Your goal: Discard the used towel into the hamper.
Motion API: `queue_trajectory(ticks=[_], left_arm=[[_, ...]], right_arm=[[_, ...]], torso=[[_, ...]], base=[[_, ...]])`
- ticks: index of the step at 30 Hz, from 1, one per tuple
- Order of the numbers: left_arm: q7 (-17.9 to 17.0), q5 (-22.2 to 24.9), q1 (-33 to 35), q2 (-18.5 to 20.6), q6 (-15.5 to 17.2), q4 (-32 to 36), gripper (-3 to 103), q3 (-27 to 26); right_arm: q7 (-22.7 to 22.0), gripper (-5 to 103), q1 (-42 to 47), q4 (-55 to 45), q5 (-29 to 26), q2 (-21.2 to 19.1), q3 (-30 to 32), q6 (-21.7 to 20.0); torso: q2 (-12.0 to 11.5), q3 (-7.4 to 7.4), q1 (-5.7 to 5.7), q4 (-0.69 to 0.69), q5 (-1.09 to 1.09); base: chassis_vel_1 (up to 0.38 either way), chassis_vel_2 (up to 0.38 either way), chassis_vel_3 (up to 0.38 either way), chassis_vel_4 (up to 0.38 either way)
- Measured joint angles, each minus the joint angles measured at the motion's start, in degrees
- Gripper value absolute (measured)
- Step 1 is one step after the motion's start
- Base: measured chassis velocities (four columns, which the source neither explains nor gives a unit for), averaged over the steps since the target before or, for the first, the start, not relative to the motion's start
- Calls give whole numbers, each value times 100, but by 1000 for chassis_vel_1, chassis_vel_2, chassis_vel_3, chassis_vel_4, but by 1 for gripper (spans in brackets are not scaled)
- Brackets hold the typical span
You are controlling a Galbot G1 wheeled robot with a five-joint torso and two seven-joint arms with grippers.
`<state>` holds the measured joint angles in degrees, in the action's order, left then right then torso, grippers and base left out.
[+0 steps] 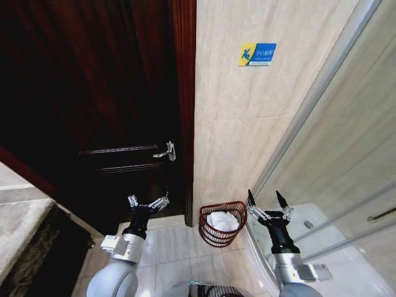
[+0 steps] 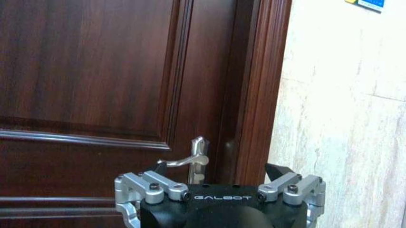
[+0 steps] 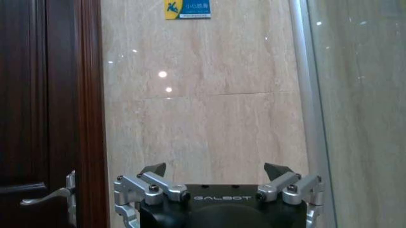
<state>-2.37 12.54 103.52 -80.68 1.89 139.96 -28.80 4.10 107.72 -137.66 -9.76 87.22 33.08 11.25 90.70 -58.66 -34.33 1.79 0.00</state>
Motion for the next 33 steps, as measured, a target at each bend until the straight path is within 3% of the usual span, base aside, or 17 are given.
queue_trajectory(ticks=[33], left_arm=[[0, 0, 0, 0, 0, 0, 100, 0]], right_arm=[[37, 100, -324, 167, 26, -101, -2, 65]], torso=[[2, 1, 1, 0, 0]], base=[[0, 0, 0, 0]])
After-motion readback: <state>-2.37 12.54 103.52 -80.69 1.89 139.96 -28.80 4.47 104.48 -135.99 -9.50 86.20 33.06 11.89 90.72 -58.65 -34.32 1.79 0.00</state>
